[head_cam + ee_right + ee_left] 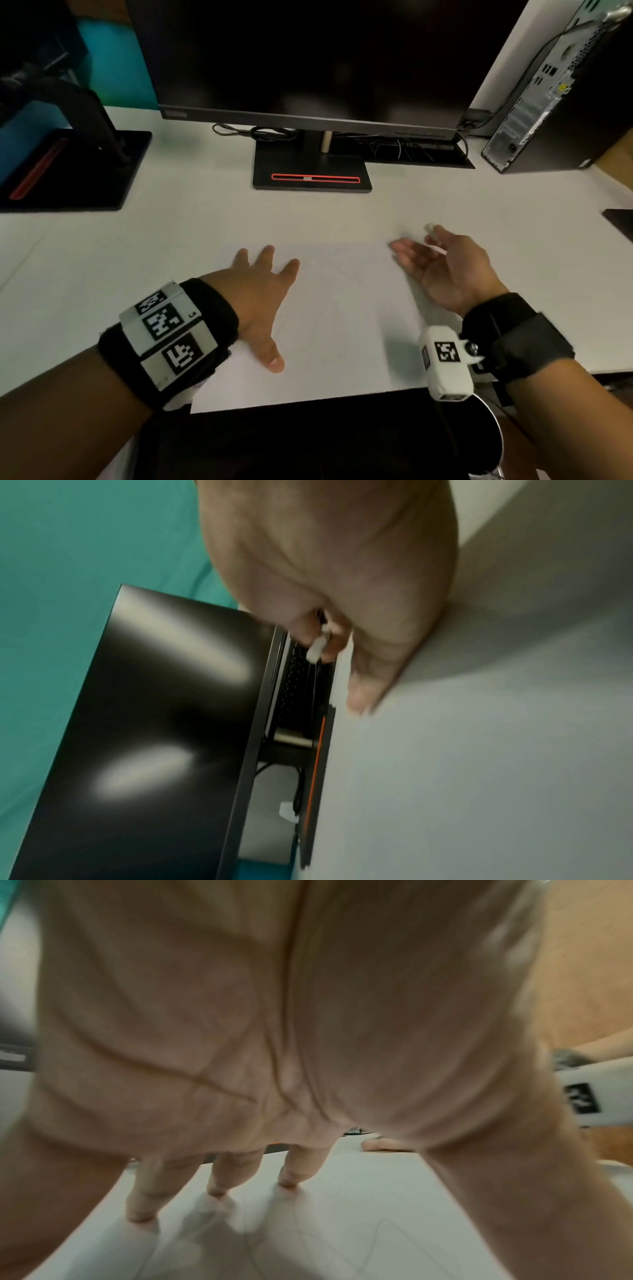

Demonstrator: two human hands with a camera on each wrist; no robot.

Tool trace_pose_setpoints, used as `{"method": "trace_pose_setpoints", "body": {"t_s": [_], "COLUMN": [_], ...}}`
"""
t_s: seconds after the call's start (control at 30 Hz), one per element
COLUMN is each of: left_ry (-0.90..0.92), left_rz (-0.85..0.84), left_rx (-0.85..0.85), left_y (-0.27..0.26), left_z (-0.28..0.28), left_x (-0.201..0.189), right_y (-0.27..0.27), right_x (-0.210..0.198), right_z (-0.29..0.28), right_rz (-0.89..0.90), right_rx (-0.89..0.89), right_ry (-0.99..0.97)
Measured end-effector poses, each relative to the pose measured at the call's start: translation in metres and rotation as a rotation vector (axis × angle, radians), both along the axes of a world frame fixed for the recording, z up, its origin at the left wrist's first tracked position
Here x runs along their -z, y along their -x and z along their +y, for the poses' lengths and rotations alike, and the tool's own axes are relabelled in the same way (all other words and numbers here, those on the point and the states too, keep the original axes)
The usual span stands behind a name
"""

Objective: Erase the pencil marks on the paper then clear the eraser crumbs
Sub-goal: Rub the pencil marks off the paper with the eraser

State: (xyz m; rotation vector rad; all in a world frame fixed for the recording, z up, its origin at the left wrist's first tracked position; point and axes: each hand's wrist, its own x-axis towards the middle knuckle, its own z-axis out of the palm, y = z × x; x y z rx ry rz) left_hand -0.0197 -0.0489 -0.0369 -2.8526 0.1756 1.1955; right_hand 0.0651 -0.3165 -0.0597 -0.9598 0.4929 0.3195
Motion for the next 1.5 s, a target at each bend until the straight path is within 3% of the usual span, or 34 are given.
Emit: {"method": "trace_pose_setpoints", "body": {"t_s": [0.03,0.1,0.23,0.3,0.33,0.47,0.53,0.6,0.73,0.8,0.87,0.97,1.1,1.37,1.5], "left_ry": [0.008,0.025,0.040,0.042,0.047,0.028,0.014,0.009,0.028,0.050,0.068,0.056,0.065,0.050,0.049], "left_rz": [-0.002,-0.002,0.012,0.013,0.011,-0.007,-0.013,-0.020,-0.044,-0.035,-0.012,0.008,-0.027,-0.046,-0.058], "left_rx": [0.003,0.001,0.012,0.014,0.014,0.022,0.031,0.033,-0.007,-0.027,-0.036,-0.035,-0.056,-0.079,-0.071], "left_y": [0.002,0.006,0.009,0.009,0.009,0.011,0.010,0.009,0.004,0.001,-0.001,-0.004,-0.009,-0.010,-0.011], "left_z": [0.002,0.007,0.011,0.011,0.011,0.012,0.014,0.015,0.013,0.013,0.013,0.011,0.004,-0.002,-0.001], "left_x": [0.001,0.003,0.002,0.001,0.000,-0.001,0.000,0.001,0.002,0.002,0.001,-0.001,0.000,0.009,0.012], "right_y": [-0.002,0.005,0.030,0.027,0.018,-0.024,-0.027,-0.014,0.018,0.022,0.017,0.005,0.003,-0.007,0.007], "right_x": [-0.002,-0.007,-0.003,0.003,0.006,0.001,-0.005,-0.015,-0.025,-0.024,-0.023,-0.021,-0.021,-0.013,-0.015], "right_z": [-0.004,0.003,0.047,0.057,0.057,0.037,0.032,0.041,0.061,0.062,0.059,0.055,0.064,0.077,0.087], "right_rz": [-0.029,-0.026,0.103,0.144,0.142,0.002,-0.048,-0.096,-0.452,-0.709,-0.832,-0.912,-1.027,-0.996,-1.077], "right_rx": [0.102,0.065,-0.561,-0.679,-0.615,-0.036,0.042,-0.212,-1.062,-1.212,-1.175,-1.087,-1.107,-1.121,-1.285], "right_ry": [-0.022,-0.073,-0.021,0.035,0.028,-0.005,0.046,0.176,0.905,1.266,1.401,1.438,1.511,1.574,1.487]}}
